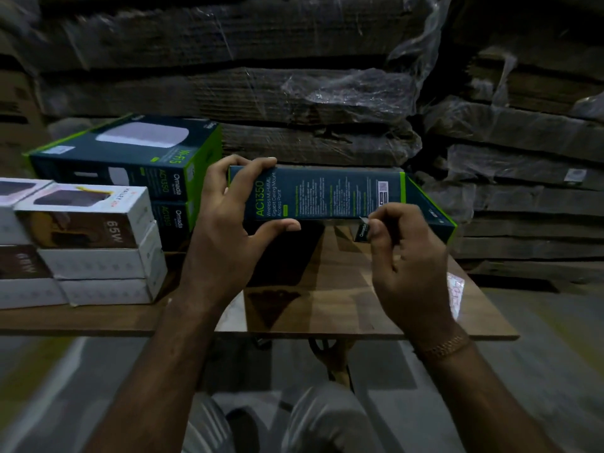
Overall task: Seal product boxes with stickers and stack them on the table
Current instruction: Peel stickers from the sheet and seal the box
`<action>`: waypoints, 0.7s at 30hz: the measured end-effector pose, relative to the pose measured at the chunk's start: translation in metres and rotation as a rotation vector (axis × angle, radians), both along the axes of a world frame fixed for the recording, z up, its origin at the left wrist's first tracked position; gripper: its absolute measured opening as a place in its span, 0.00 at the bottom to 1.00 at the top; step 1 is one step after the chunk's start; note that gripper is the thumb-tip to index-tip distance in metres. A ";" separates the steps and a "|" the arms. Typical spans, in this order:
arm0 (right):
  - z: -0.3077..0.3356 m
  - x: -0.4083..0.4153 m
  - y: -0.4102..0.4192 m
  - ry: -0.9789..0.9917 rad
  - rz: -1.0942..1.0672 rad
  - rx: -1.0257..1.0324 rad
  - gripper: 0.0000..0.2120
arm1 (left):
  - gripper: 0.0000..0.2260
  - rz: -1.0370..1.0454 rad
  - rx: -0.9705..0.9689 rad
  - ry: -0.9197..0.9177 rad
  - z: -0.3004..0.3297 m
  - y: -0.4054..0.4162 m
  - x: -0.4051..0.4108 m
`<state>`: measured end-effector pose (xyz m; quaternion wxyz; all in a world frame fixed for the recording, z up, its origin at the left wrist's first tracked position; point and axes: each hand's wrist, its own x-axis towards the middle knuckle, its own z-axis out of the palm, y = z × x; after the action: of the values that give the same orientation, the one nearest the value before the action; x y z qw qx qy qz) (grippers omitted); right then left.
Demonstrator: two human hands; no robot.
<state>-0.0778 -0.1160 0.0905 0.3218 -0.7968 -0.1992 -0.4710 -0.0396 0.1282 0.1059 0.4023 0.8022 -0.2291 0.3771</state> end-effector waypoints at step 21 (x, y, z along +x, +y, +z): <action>0.014 0.060 0.027 -0.598 -0.143 -0.391 0.10 | 0.36 -0.012 0.011 0.016 0.025 0.014 0.013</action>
<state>-0.0173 -0.0887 0.1046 0.0571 -0.6824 -0.3143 -0.6575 -0.0266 0.1417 0.1306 0.4021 0.8059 -0.2329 0.3670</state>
